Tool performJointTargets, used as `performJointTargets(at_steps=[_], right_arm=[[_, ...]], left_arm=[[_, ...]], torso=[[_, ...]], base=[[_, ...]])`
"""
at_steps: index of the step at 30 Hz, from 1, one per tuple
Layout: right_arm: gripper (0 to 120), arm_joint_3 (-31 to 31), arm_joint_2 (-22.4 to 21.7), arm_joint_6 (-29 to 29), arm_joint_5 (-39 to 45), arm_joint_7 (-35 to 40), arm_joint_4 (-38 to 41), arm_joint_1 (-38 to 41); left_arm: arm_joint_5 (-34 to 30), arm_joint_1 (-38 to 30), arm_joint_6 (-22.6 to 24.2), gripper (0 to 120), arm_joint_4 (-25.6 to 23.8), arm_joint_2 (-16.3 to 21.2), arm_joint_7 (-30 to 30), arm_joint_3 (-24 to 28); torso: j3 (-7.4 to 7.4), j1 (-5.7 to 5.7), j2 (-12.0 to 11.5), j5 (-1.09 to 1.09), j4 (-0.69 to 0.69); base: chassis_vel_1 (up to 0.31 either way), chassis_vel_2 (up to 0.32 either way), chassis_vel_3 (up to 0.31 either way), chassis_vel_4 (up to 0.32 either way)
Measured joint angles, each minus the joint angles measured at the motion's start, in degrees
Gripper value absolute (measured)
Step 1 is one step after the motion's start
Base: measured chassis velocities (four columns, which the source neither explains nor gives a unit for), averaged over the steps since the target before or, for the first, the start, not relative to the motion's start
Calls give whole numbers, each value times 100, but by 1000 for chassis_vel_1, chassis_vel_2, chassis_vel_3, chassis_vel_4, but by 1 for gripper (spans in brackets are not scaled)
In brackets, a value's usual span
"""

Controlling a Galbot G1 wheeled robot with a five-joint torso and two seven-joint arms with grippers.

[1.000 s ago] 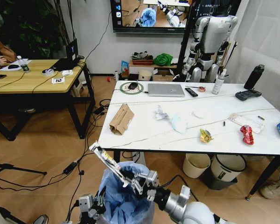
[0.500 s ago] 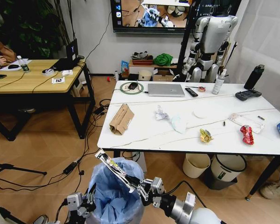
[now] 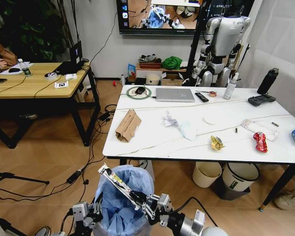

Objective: Pick up the trash bin and place the trash from the table into it.

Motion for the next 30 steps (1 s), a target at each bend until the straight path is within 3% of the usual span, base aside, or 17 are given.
performJointTargets(at_steps=[9,14,18,21,23,26,30], right_arm=[[59,141,-28,22,-1,0,153,-77],[77,526,60,-14,264,99,485,40],[90,781,180,-222,723,601,615,441],[99,762,365,-649,1351,1746,445,1282],[100,711,407,-697,1401,1976,363,1441],[100,316,623,-955,1587,2912,-124,2264],[100,19,871,-1405,1657,3375,-421,2927]], left_arm=[[35,16,3,1,-5,-16,-1,6],[74,55,-14,1,7,-25,8,8],[90,118,-31,1,9,-23,21,-19],[105,137,-42,1,15,-46,24,-91],[111,140,-42,1,15,-52,24,-98],[167,173,-50,1,15,-97,26,-126],[220,206,-75,1,12,-147,32,-155]], torso=[[0,0,0,0,0],[0,0,0,0,0],[0,0,0,-1,0],[0,0,0,-1,1],[1,0,0,-1,1],[1,1,-1,0,1],[2,1,-1,-1,0]], base=[[0,0,0,0],[0,0,0,0],[0,0,0,0],[0,0,0,0],[0,0,0,0],[0,0,0,0],[0,0,0,0]])
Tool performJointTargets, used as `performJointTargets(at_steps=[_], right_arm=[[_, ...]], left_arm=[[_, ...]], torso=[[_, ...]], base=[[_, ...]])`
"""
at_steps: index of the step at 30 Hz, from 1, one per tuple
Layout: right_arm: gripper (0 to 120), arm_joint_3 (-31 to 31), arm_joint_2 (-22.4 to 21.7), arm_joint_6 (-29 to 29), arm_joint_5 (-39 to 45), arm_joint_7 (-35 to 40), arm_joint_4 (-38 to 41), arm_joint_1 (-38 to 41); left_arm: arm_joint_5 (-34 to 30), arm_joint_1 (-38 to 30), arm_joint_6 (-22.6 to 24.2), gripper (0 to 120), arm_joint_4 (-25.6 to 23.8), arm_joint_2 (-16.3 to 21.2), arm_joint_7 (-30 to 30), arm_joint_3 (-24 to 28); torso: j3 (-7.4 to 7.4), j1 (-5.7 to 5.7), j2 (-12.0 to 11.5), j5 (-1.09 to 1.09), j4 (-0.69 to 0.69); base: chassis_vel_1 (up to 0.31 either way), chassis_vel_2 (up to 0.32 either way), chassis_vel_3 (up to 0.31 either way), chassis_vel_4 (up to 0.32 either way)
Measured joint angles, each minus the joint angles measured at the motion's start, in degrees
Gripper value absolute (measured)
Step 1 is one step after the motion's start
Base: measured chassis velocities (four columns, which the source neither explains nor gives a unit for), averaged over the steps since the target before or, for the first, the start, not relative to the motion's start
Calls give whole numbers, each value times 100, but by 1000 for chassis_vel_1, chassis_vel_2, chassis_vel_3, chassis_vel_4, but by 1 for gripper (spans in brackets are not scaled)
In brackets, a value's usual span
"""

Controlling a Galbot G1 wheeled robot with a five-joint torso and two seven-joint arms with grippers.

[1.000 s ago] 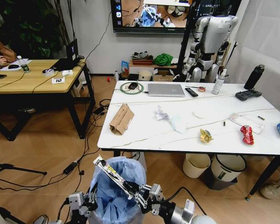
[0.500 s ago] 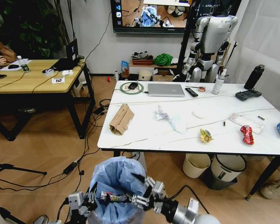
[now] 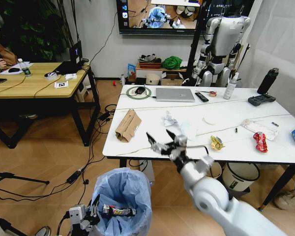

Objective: Pick up the trash bin and place the trash from the table into it.

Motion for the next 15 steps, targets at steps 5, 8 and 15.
performJointTargets(at_steps=[5,8,15], right_arm=[[100,-621,1064,-1104,6,1040,-553,1151],[100,-797,1444,-1398,-27,1353,-801,1386],[100,-1272,2449,-2243,-417,2091,-2124,1961]], left_arm=[[44,17,-23,1,0,-84,5,-123],[44,25,-26,1,-3,-100,5,-175],[-13,5,-28,1,-41,-126,7,-325]], torso=[[0,1,0,-1,1],[0,0,0,-1,2],[-1,0,0,-3,1]], base=[[0,0,0,0],[0,0,0,0],[0,0,0,0]])
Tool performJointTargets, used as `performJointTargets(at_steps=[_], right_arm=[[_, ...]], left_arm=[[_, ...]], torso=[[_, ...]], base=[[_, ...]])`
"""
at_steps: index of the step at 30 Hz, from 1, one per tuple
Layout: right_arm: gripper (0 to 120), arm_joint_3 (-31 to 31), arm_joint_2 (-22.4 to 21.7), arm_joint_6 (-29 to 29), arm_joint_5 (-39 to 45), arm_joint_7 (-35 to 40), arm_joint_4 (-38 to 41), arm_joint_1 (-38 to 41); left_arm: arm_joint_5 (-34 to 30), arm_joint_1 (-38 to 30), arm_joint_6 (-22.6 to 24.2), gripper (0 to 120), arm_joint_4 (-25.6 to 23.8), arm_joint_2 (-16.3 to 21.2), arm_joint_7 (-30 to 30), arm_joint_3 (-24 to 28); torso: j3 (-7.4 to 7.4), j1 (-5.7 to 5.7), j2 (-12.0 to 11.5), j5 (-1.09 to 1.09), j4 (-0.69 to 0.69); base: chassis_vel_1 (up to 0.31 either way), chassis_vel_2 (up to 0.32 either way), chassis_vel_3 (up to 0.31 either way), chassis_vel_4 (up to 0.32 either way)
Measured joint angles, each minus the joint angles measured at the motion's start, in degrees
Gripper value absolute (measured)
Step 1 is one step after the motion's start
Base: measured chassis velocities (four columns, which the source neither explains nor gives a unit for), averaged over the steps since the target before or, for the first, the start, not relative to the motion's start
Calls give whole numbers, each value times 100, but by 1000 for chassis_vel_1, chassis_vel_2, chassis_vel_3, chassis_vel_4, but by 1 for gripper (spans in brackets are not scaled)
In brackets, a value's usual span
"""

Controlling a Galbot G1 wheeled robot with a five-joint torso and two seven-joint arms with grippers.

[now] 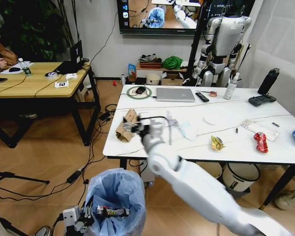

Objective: Pick up the trash bin and place the trash from the table into it.

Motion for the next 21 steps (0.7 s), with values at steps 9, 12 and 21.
performJointTargets(at_steps=[9,12,21], right_arm=[[100,103,935,-396,-599,59,-1506,334],[100,225,1039,-369,-740,33,-1918,410],[100,362,1033,-298,-895,-7,-2645,550]], left_arm=[[-15,59,-51,1,-60,-44,26,-50],[-12,83,-73,1,-74,-49,38,-56],[-10,75,-79,1,-78,-46,45,-52]], torso=[[-1,0,0,1,-1],[-1,-1,0,2,1],[-1,-1,0,3,-2]], base=[[0,0,0,0],[0,0,0,0],[0,0,0,0]])
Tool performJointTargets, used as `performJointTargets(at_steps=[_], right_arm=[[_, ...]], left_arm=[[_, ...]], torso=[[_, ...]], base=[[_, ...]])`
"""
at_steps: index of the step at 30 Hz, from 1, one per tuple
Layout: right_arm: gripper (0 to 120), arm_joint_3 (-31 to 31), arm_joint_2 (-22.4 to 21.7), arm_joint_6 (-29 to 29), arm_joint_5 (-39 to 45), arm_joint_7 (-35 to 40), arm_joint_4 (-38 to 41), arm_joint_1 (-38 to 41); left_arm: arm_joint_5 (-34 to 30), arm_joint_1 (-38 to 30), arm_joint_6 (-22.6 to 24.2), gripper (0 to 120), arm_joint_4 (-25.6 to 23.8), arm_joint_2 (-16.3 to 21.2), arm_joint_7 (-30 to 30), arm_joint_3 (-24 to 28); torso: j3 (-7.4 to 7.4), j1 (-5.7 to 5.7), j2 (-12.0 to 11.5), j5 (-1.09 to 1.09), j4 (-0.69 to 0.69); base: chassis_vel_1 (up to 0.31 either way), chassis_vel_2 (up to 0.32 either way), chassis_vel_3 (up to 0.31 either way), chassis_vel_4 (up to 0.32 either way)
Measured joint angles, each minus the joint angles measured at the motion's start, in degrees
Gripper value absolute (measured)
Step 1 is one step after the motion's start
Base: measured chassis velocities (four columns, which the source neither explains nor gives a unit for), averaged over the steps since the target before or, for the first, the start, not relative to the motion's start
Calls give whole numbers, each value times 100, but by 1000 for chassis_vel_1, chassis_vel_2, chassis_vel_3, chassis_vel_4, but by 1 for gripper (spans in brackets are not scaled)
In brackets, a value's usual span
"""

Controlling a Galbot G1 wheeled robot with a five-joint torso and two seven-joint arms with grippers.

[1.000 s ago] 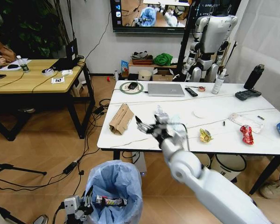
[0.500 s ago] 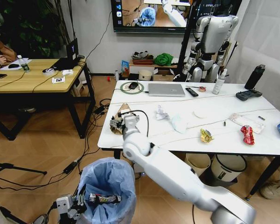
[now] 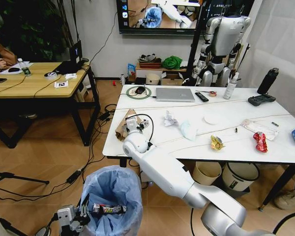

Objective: Pick up the trash bin and place the trash from the table into it.

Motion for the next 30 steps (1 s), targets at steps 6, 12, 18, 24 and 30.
performJointTargets(at_steps=[6,12,18,24,30], right_arm=[[100,-25,-15,61,60,-130,202,-43],[100,-191,-114,28,482,-687,1405,-254],[100,-357,-388,3,581,-647,2025,-416],[100,-414,-52,-16,564,-510,1657,-358],[100,-386,-37,54,289,-658,1119,-240]], left_arm=[[-6,11,-9,1,-17,9,4,-7],[-16,11,-10,1,-19,24,9,-14],[-21,-1,-8,1,6,43,9,-10],[-53,-24,29,1,11,41,4,-19],[-52,-8,21,1,10,16,4,-35]], torso=[[0,0,0,0,0],[-1,0,0,2,6],[-1,-1,1,0,-3],[-1,0,1,0,4],[-1,-1,1,1,1]], base=[[0,0,0,0],[0,0,0,0],[0,0,0,0],[0,0,0,0],[0,0,0,0]])
